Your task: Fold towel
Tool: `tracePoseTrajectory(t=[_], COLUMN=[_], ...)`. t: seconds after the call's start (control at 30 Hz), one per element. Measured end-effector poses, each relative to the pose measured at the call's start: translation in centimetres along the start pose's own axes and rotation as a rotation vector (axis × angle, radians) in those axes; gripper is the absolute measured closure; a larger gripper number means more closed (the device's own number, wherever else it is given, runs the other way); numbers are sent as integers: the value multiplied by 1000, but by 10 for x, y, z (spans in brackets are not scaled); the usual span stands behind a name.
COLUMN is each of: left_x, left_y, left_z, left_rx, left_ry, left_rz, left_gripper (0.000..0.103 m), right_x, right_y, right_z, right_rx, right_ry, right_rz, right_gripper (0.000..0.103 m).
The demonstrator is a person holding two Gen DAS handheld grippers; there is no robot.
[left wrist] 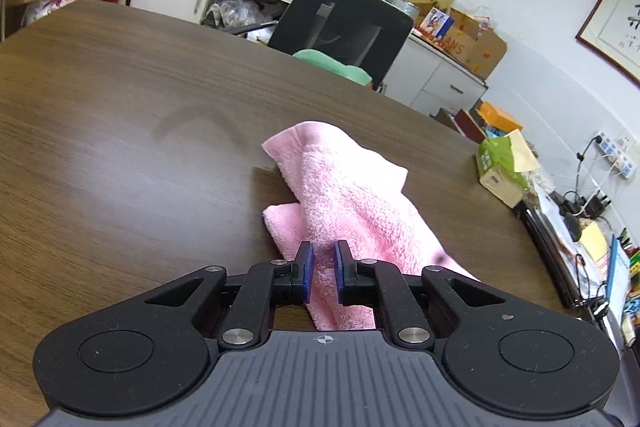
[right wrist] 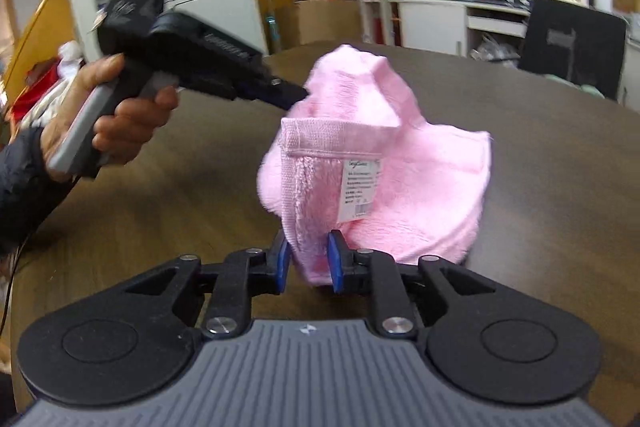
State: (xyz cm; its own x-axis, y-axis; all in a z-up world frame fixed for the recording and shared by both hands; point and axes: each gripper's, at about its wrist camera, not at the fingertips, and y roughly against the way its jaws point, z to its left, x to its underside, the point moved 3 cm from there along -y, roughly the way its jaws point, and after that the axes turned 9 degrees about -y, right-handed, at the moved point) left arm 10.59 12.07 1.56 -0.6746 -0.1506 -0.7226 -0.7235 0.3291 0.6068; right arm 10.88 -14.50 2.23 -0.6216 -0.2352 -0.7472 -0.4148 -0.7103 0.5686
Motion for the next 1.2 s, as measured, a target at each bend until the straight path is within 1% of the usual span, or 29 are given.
tracePoseTrajectory(t=[0.03, 0.07, 0.1, 0.13, 0.2, 0.27, 0.37, 0.63, 0.67, 0.73, 0.77, 0.8, 0.83, 0.87, 0.93, 1.03, 1.13, 1.2], left_x=[1, 2, 2, 3, 4, 7, 8, 9, 9, 10, 10, 10, 10, 10, 11, 12, 16, 22], left_y=[-1, -2, -3, -5, -6, -9, -14, -14, -14, -14, -14, -14, -13, -12, -8, 3, 18, 32], left_z=[0, -1, -2, -3, -4, -5, -6, -9, -9, -10, -10, -10, -10, -10, -11, -11, -13, -15], left_rx=[3, 7, 11, 15, 16, 13, 11, 4, 4, 3, 3, 2, 2, 3, 7, 22, 32, 33], left_ry=[-3, -10, -16, -21, -29, -42, -42, -61, -62, -63, -64, -64, -64, -64, -67, -70, -89, -118], left_rz=[0, 3, 5, 8, 10, 14, 22, 15, 14, 11, 10, 10, 8, 3, -6, -30, -55, -71], left_gripper=[92, 92, 92, 92, 92, 92, 92, 92, 92, 92, 92, 92, 92, 92, 92, 93, 94, 93], right_x=[-2, -2, -2, -3, -5, -8, -14, -35, -38, -40, -40, -40, -39, -39, -40, -38, -27, -14], right_y=[0, 0, 1, 3, 6, 10, 13, 0, -3, -6, -7, -8, -8, -7, 1, 15, 32, 41], right_z=[-4, -5, -7, -7, -9, -13, -22, -51, -55, -55, -54, -52, -47, -43, -33, -13, 11, 29], right_rx=[6, 11, 22, 38, 42, 30, 40, 27, 22, 25, 32, 44, 62, 64, 35, -28, -143, -233], right_ry=[-26, -34, -40, -45, -57, -89, -138, -274, -294, -302, -301, -292, -274, -260, -241, -168, -80, 4], right_rz=[-5, -8, -17, -35, -56, -84, -124, -175, -177, -167, -162, -161, -164, -174, -212, -247, -251, -229], right_gripper=[64, 59, 46, 41, 41, 41, 41, 40, 43, 66, 70, 84, 95, 96, 98, 98, 98, 98])
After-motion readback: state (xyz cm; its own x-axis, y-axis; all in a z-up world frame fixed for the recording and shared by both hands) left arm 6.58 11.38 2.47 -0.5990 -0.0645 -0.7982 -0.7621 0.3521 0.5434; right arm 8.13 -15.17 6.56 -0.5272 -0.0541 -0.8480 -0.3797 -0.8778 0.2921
